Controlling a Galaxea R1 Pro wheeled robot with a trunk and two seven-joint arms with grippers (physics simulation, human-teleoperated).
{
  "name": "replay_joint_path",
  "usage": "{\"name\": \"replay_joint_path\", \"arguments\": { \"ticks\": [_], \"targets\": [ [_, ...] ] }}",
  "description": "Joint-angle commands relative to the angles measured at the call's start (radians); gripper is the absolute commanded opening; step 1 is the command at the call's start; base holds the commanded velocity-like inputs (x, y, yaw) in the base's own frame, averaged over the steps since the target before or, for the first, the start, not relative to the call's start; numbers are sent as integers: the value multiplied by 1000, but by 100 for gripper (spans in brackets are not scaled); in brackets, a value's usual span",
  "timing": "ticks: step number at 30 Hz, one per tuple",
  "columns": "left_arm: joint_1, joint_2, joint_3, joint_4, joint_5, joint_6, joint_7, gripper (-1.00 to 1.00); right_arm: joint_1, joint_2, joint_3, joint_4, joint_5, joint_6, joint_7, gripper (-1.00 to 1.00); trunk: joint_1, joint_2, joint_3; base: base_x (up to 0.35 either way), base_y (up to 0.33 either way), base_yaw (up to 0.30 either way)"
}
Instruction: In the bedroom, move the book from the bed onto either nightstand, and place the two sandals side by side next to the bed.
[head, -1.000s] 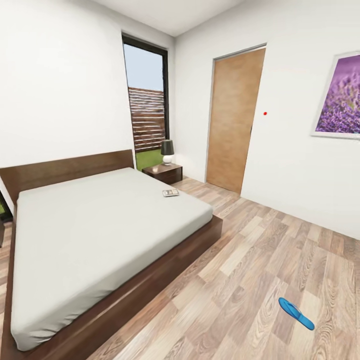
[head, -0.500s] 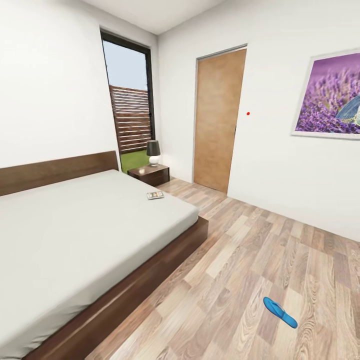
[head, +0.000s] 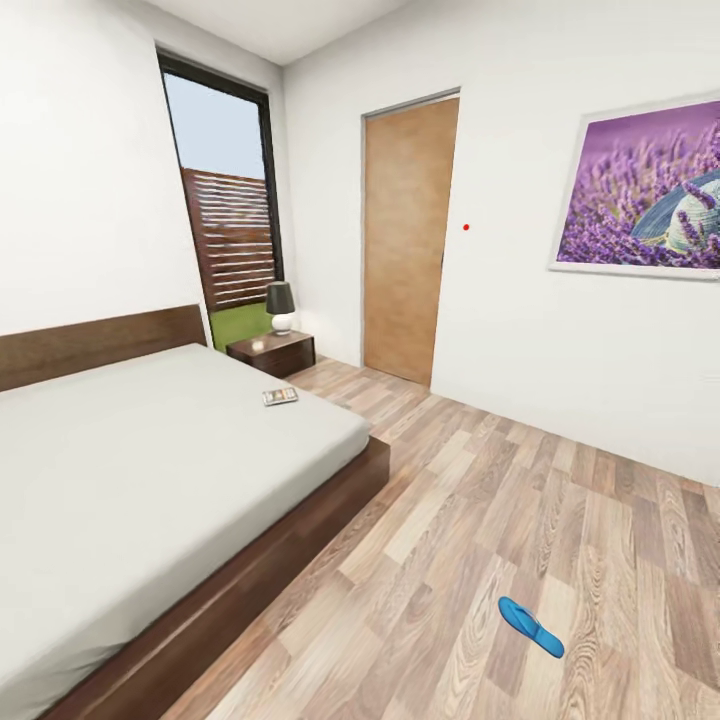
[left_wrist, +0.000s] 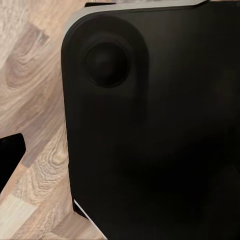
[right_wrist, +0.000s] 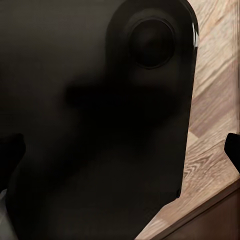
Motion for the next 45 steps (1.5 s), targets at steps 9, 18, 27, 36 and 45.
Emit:
{"name": "replay_joint_path", "arguments": {
  "ticks": [9,18,27,36,45],
  "targets": [
    [1,0,0,-4,0,-1,-1,100,0,0,0,0,0,0,1,100,0,0,-1,139,-155,-103],
    [0,-1,0,-4,0,-1,-1,100,0,0,1,0,0,0,1,100,0,0,-1,152,-150,-94],
    [0,-1,0,-4,0,-1,-1,100,0,0,3,0,-1,0,0,100,0,0,-1,157,-159,-36],
    [0,-2,0,-4,0,-1,-1,100,0,0,2,0,-2,0,-2,100,0,0,-1,158,-171,-4],
    [0,-2,0,-4,0,-1,-1,100,0,0,2,0,1,0,-7,100,0,0,-1,158,-173,0]
  ]
}}
